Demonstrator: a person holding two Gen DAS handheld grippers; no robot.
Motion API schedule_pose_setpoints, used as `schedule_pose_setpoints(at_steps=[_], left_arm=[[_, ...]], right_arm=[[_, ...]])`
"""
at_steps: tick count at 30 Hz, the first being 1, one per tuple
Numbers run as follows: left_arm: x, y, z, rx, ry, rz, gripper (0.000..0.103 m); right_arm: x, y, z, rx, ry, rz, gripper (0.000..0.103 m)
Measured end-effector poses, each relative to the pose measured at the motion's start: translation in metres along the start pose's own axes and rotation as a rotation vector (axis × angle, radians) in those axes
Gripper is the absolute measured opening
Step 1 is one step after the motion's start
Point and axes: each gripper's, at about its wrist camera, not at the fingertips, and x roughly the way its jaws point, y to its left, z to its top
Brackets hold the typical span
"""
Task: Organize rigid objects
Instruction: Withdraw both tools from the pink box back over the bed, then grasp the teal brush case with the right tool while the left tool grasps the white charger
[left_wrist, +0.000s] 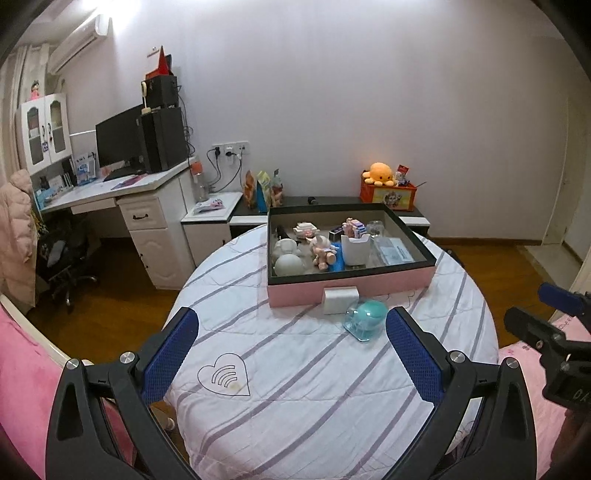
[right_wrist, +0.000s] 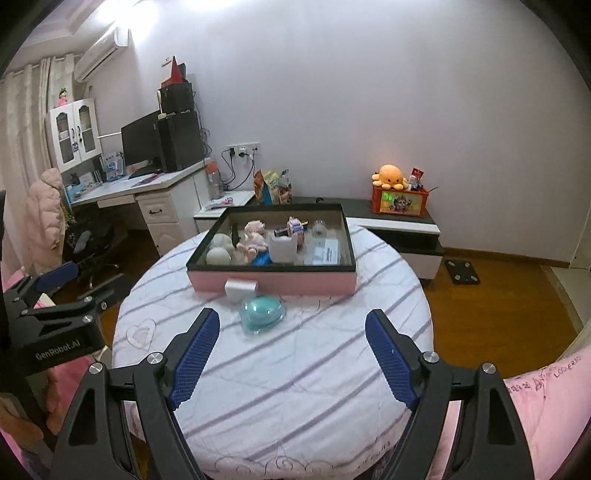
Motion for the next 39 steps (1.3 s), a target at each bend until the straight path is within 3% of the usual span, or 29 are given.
schedule_pose_setpoints(at_steps=[10, 23, 27, 39], left_arm=[[0.003, 0.0, 0.001, -0.004, 0.006, 0.018, 0.103], [0.031, 0.007, -0.001, -0.001, 0.073, 0.032, 0.103], [0.054, 0.012, -0.006, 0.004, 0.126, 0.044, 0.103], [0.126, 0.022, -0.015, 0.014, 0.29, -0.017, 0.103]], right_arm=[[-0.004, 0.0, -0.005, -0.005, 0.002, -0.011, 0.083], [0.015, -0.003, -0.003, 0.001, 0.056, -0.018, 0.083], [0.042, 0.0, -0.004, -0.009, 0.119, -0.008, 0.083], [0.146, 0.023, -0.009, -0.069, 0.325, 0.036, 0.083]])
